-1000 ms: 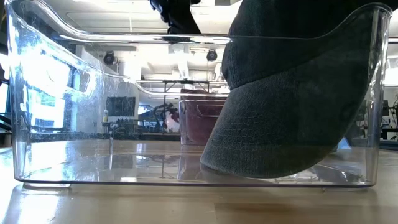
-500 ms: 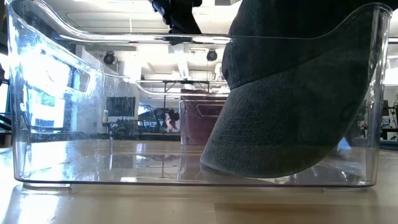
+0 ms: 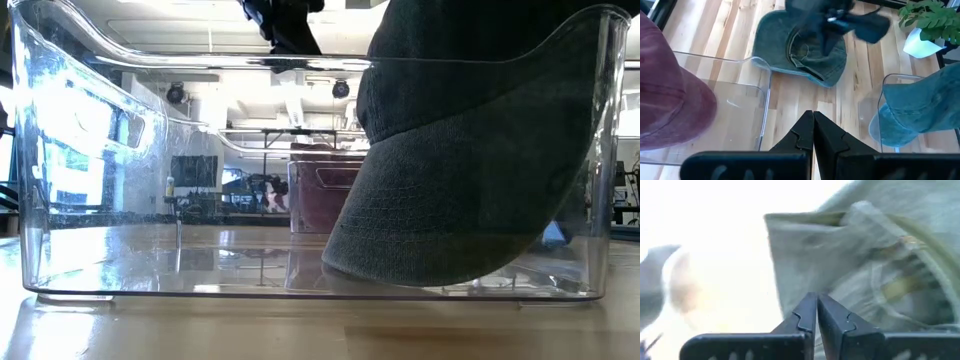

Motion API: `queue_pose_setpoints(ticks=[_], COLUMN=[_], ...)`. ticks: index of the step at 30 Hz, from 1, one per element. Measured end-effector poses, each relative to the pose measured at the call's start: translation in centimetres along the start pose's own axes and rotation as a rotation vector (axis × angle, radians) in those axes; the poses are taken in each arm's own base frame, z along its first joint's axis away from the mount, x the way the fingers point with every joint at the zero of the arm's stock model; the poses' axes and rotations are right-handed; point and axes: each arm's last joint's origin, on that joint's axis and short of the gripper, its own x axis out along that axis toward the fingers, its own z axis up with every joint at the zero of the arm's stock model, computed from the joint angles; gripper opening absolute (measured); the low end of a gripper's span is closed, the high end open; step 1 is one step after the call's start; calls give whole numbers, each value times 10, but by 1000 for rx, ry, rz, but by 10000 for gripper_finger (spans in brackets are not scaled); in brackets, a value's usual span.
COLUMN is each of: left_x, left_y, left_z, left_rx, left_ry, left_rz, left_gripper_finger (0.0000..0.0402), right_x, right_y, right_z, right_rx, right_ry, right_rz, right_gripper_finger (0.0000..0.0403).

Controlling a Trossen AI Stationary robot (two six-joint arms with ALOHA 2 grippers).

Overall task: Pick & Place hat
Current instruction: Put the black cap into the bottom transparent bin

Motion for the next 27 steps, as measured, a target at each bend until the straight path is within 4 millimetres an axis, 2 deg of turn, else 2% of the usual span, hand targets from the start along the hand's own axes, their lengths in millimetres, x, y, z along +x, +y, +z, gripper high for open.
queue_pose_setpoints(ticks=[5, 8, 10, 13, 17, 20, 23, 27], left_x=[0, 0, 0, 0, 0, 0, 0, 0], left_y=[0, 0, 0, 0, 0, 0, 0, 0], left_z=[-1, -3, -3, -3, -3, -3, -3, -3], left_rx=[-3, -6, -6, -6, -6, -6, -6, -7], left_ry=[12, 27, 31, 31, 31, 31, 28, 26], left_rz=[-7, -8, -8, -10, -10, -10, -10, -10], left_gripper_finger=[3, 3, 3, 3, 3, 3, 3, 3], right_x=[-8, -6, -3, 11, 37, 46, 42, 21], right_y=[21, 18, 16, 13, 6, 1, -6, -7], right_z=[-17, -26, -30, -37, -48, -50, -49, -41], right_rx=[-118, -154, -113, -69, -69, -73, -54, -30], right_ry=[-63, -44, -51, -24, 25, 40, 38, 10], right_rz=[13, -92, -185, -228, -170, -133, -158, -133], right_gripper_finger=[10, 18, 18, 5, 6, 2, 4, 2])
